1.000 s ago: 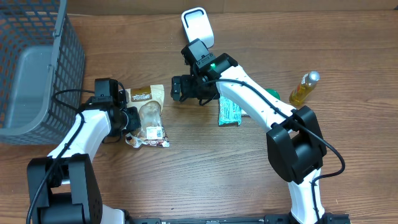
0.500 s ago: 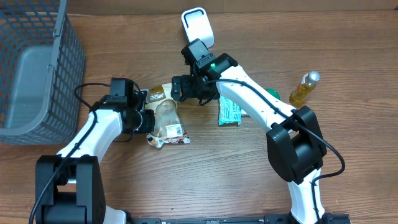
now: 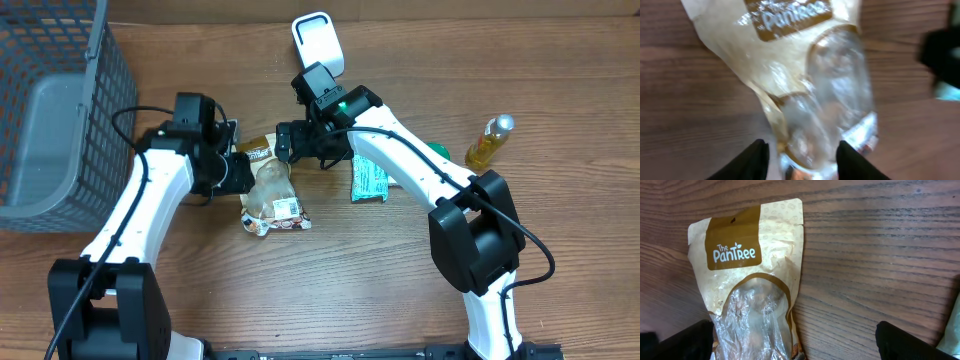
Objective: Scan the item barcode
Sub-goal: 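Close the left gripper on the bottom edge of the snack bag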
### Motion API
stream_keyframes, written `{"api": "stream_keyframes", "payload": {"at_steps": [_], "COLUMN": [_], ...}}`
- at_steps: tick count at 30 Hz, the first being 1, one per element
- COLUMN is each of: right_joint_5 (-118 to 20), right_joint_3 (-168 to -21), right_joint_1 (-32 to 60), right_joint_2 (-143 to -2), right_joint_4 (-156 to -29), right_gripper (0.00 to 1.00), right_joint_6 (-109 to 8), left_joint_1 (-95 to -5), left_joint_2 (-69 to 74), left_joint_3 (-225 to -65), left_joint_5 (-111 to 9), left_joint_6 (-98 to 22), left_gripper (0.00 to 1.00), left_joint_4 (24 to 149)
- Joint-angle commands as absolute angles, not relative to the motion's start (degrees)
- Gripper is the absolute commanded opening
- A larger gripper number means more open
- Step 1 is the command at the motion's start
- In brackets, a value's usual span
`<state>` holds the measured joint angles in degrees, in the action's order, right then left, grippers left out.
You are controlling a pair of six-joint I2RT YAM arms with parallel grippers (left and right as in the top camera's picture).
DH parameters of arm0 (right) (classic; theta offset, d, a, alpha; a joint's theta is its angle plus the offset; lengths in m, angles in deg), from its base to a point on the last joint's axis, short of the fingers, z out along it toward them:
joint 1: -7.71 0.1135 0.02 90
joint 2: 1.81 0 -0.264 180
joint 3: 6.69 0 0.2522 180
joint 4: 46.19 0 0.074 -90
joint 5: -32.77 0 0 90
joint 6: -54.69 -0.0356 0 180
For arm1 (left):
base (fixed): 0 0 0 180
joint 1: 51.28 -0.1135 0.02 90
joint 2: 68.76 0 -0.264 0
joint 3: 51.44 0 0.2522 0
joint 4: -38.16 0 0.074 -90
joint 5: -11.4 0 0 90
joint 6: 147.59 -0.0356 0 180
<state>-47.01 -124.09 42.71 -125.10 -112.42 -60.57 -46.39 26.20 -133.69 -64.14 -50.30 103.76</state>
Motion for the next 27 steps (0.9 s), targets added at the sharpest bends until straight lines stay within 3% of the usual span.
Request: {"api": "stream_keyframes", "payload": {"at_steps": [1, 12, 16, 21, 27], "right_joint_5": [-47.3, -47.3, -47.3, -47.3, -47.3], "right_joint_3": [-124.8, -124.8, -124.8, -124.8, -124.8], "right_joint_1": [42.7, 42.7, 42.7, 42.7, 42.7], "right_joint_2": [-125.0, -125.0, -125.0, -125.0, -125.0], "right_joint_4": [-112.1, -112.2, -112.2, -112.1, -112.1], "right_gripper": [1.0, 1.0, 1.0, 1.0, 1.0], "right_joint_6": [-60.6, -60.6, -60.6, -60.6, -60.6], "left_joint_1": [-45.7, -43.9, -43.9, -43.9, -43.9], "left_joint_2": [26.6, 26.6, 26.6, 26.6, 26.6], "left_joint_3": [-134.6, -128.1, -126.0, -126.0, -126.0], "left_joint_5": [-59.6, -59.6, -60.0, -61.8, -63.9], "left_joint_6": [-47.1, -35.8, -35.2, -35.2, -34.8], "left_gripper": [0.54, 0.54, 0.46, 0.48, 0.65], "left_joint_4": [107.2, 108.7, 108.4, 108.7, 109.8]}}
